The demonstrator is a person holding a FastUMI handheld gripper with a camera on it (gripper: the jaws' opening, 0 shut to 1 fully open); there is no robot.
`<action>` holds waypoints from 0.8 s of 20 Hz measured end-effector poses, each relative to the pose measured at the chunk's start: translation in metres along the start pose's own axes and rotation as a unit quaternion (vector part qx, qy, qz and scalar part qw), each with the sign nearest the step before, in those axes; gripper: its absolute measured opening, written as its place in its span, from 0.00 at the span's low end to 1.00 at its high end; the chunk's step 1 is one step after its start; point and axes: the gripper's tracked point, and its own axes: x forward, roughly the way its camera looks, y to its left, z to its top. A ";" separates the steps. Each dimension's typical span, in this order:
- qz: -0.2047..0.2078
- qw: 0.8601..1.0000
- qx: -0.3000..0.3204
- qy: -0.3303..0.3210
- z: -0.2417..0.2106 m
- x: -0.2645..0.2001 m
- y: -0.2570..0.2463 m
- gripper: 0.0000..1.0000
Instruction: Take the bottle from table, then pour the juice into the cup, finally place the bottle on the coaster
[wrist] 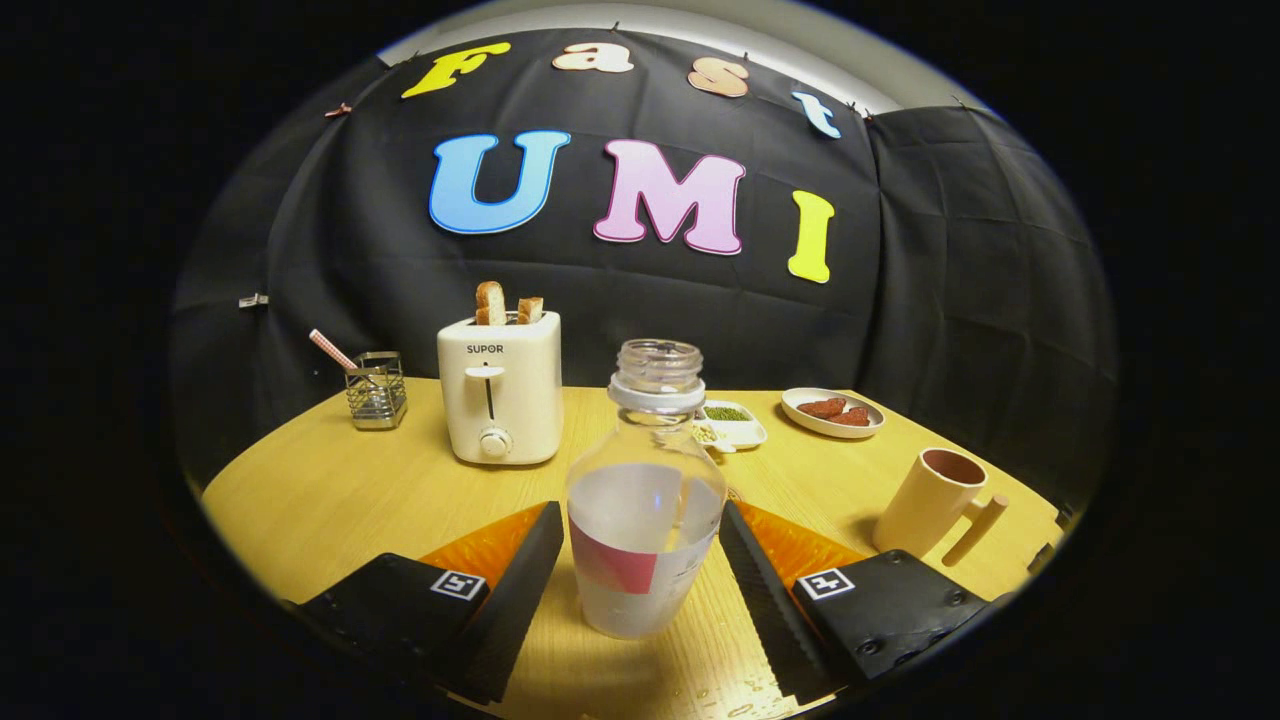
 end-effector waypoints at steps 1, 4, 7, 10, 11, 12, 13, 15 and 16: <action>-0.003 1.000 -0.003 0.002 -0.002 0.003 0.000 0.97; -0.004 1.000 -0.009 0.002 -0.006 0.009 0.002 0.95; 0.002 1.000 -0.004 -0.005 -0.005 0.010 0.001 0.81; 0.004 1.000 0.006 -0.002 -0.006 0.013 0.000 0.78; 0.010 1.000 0.009 -0.002 -0.006 0.012 0.001 0.77; 0.013 1.000 0.012 -0.001 -0.006 0.013 0.001 0.77; 0.012 1.000 0.019 0.001 -0.005 0.011 -0.004 0.76; 0.007 0.999 0.034 -0.004 0.000 0.009 -0.014 0.74; 0.004 0.999 0.042 -0.006 0.005 0.007 -0.019 0.74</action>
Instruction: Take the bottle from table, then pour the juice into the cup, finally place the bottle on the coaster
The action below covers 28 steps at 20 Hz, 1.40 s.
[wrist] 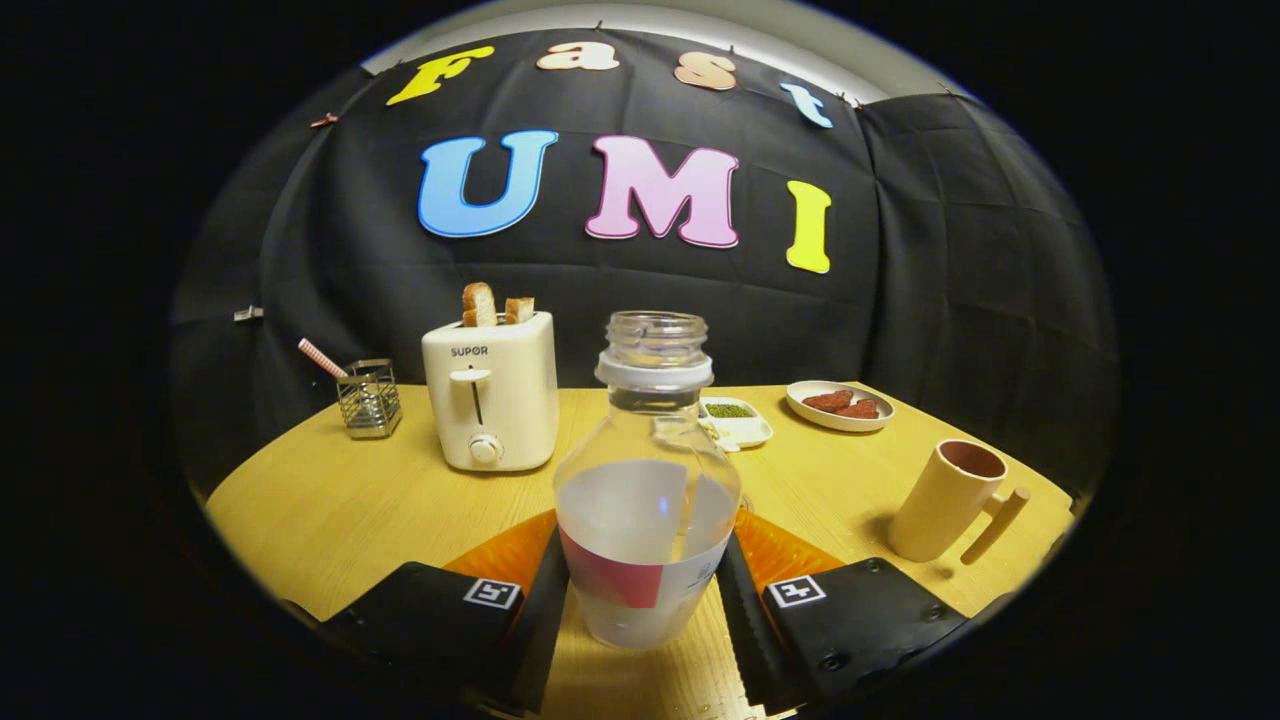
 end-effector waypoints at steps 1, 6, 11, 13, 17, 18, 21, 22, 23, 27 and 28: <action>-0.004 1.000 0.008 -0.001 0.006 -0.001 -0.005 0.74; -0.001 0.996 0.086 0.023 0.026 -0.010 -0.024 0.74; 0.003 0.981 0.191 0.037 0.054 -0.015 -0.048 0.74; 0.010 0.974 0.223 0.049 0.057 -0.014 -0.057 0.74; 0.041 0.950 0.296 0.090 0.053 -0.015 -0.072 0.74; 0.045 0.943 0.314 0.099 0.051 -0.017 -0.078 0.74; 0.039 0.923 0.359 0.131 0.040 -0.016 -0.093 0.74; 0.037 0.916 0.374 0.141 0.036 -0.016 -0.098 0.74; 0.034 0.908 0.390 0.147 0.033 -0.014 -0.104 0.74; 0.019 0.867 0.471 0.163 0.030 -0.008 -0.121 0.74; 0.016 0.855 0.488 0.172 0.025 -0.008 -0.123 0.74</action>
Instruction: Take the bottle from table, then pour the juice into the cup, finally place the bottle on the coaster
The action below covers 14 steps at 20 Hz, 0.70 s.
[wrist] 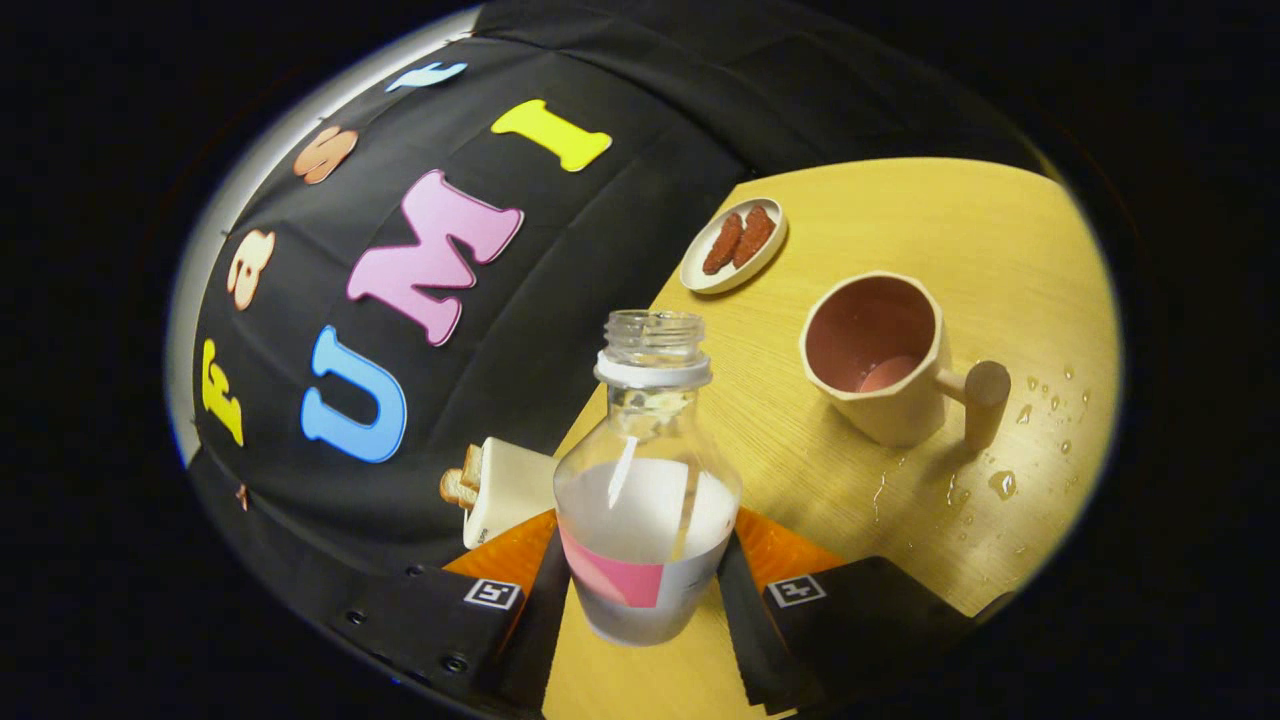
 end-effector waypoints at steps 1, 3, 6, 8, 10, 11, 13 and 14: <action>-0.001 1.000 0.020 0.004 0.002 0.003 -0.004 0.74; -0.008 0.998 0.063 0.003 0.011 0.005 -0.011 0.73; -0.016 0.994 0.107 -0.002 0.024 0.006 -0.020 0.73; -0.019 0.989 0.145 0.003 0.027 0.008 -0.021 0.73; -0.015 0.983 0.185 -0.002 0.036 0.010 -0.019 0.73; -0.013 0.979 0.206 -0.004 0.040 0.013 -0.017 0.73; -0.012 0.969 0.247 -0.006 0.043 0.016 -0.013 0.73; -0.010 0.963 0.269 -0.006 0.045 0.017 -0.010 0.73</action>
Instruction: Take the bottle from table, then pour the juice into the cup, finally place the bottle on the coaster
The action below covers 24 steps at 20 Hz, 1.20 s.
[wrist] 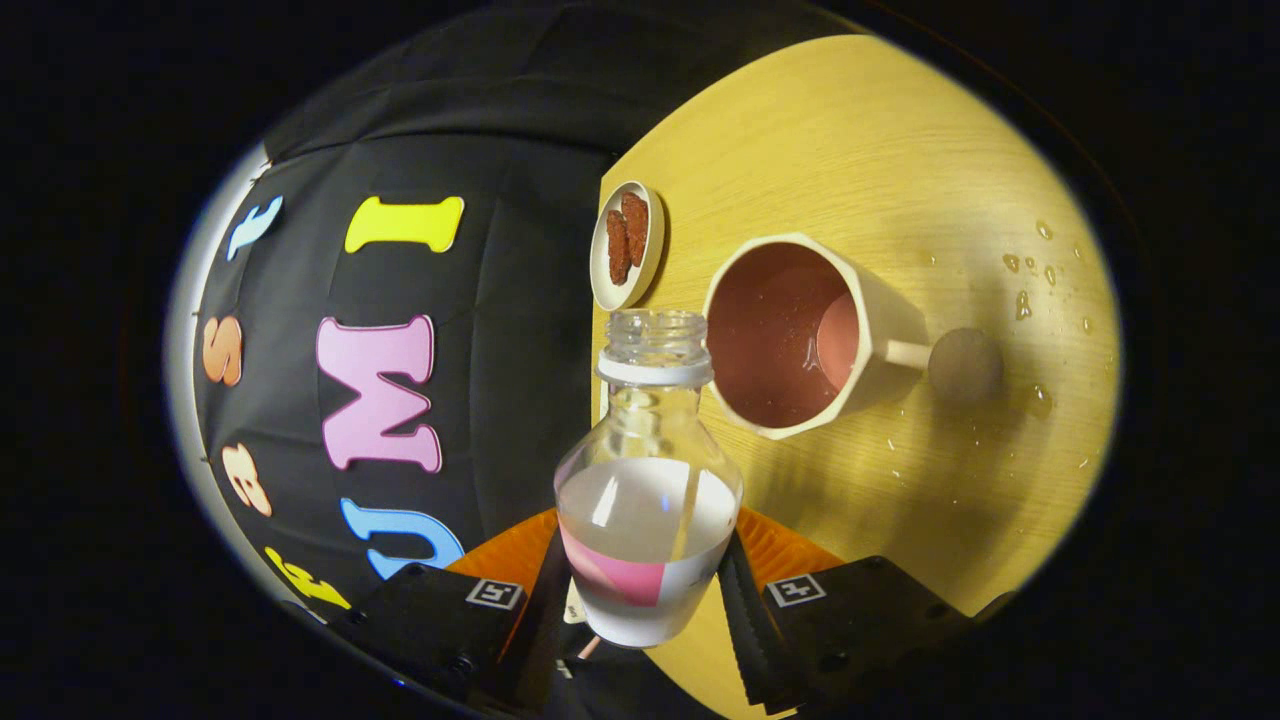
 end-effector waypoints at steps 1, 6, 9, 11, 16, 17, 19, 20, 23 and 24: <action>0.001 1.000 0.021 0.001 -0.001 0.001 0.001 0.73; -0.004 0.995 0.099 0.008 -0.007 0.002 0.009 0.73; -0.005 0.990 0.140 0.009 -0.008 0.005 0.013 0.73; -0.005 0.986 0.165 0.008 -0.008 0.007 0.018 0.73; -0.010 0.977 0.211 0.007 0.000 0.012 0.027 0.73; -0.012 0.975 0.220 0.008 0.000 0.011 0.027 0.73; -0.013 0.972 0.233 0.002 0.005 0.011 0.028 0.73; -0.011 0.970 0.242 0.000 0.008 0.010 0.030 0.73; -0.008 0.964 0.267 -0.001 0.012 0.007 0.033 0.73; -0.007 0.961 0.275 -0.002 0.016 0.006 0.034 0.73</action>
